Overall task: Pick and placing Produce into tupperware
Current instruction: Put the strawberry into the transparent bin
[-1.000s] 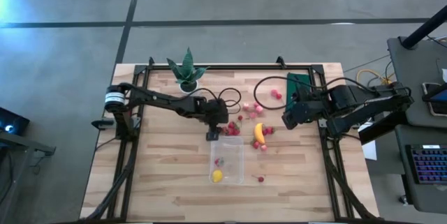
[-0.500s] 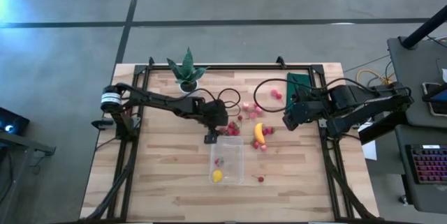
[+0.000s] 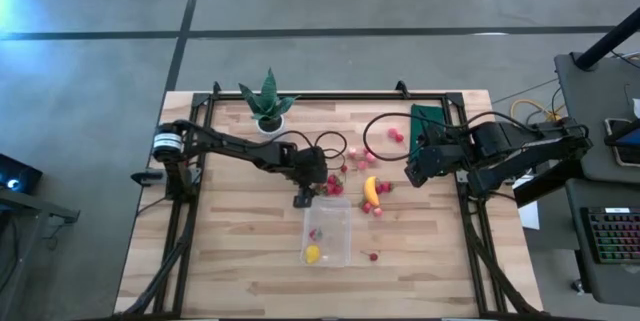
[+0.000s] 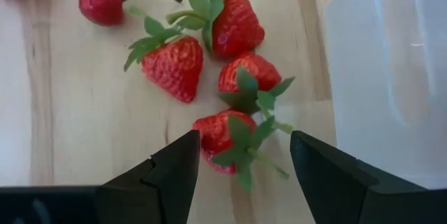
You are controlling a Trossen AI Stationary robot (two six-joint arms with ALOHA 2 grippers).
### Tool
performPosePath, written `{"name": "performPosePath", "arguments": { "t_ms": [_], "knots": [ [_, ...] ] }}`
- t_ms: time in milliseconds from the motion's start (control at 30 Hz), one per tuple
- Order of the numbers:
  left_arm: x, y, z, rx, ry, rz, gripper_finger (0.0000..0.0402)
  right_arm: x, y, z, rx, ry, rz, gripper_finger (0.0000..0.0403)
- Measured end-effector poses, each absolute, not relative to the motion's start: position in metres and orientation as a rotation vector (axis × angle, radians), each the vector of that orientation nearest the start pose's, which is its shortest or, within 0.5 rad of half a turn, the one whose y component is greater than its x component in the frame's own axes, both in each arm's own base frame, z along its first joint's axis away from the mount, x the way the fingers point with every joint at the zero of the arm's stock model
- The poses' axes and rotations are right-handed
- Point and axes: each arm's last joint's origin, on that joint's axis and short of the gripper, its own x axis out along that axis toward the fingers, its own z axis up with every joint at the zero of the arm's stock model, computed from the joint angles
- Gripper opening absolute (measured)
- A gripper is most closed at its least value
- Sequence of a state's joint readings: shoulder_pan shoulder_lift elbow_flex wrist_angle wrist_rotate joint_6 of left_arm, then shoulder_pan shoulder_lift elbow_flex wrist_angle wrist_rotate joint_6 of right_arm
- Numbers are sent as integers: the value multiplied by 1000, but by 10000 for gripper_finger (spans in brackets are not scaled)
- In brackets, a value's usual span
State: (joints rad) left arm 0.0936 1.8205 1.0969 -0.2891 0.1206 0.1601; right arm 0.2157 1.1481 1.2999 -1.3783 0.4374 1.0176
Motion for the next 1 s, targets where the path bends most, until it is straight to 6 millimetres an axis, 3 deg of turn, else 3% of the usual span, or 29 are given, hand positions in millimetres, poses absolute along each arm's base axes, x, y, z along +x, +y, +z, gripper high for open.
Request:
{"name": "performPosePath", "arguments": {
  "t_ms": [433,1000],
  "knots": [
    [358,34,157,98,1017,-6,209,175,26,352,506,925,-740,272],
    [358,35,157,90,1007,-17,209,175,26,352,500,924,-741,272]
  ]
}}
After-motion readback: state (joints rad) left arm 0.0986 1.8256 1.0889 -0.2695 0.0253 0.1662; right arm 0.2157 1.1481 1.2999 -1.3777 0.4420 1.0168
